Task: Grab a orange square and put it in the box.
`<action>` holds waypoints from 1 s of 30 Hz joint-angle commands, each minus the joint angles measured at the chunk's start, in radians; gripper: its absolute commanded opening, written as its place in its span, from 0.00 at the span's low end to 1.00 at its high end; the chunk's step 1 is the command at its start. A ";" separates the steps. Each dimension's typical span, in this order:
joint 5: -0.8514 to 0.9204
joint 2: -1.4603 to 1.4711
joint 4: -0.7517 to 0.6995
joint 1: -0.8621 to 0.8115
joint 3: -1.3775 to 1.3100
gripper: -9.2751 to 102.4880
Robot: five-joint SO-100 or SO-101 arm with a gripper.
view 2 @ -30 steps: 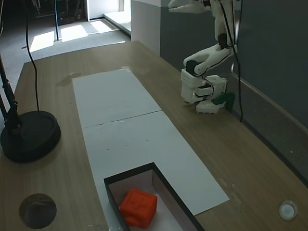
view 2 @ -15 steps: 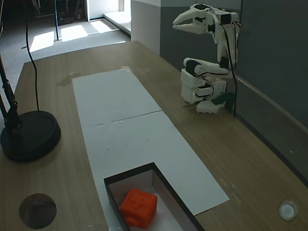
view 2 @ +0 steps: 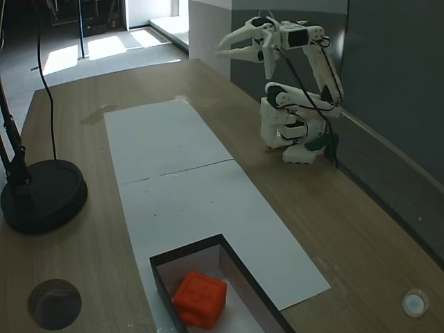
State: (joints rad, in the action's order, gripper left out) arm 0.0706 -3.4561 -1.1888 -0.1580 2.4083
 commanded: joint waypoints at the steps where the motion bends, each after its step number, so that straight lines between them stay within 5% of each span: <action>1: -0.031 -0.021 0.087 0.002 0.152 0.08; 19: -0.101 -0.021 0.133 0.124 0.657 0.08; 26: -0.094 -0.020 -0.103 0.132 0.592 0.08; 30: -0.100 -0.018 -0.104 0.124 0.591 0.08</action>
State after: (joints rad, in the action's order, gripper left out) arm -0.0215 -3.4545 -1.2793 -0.0291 3.0649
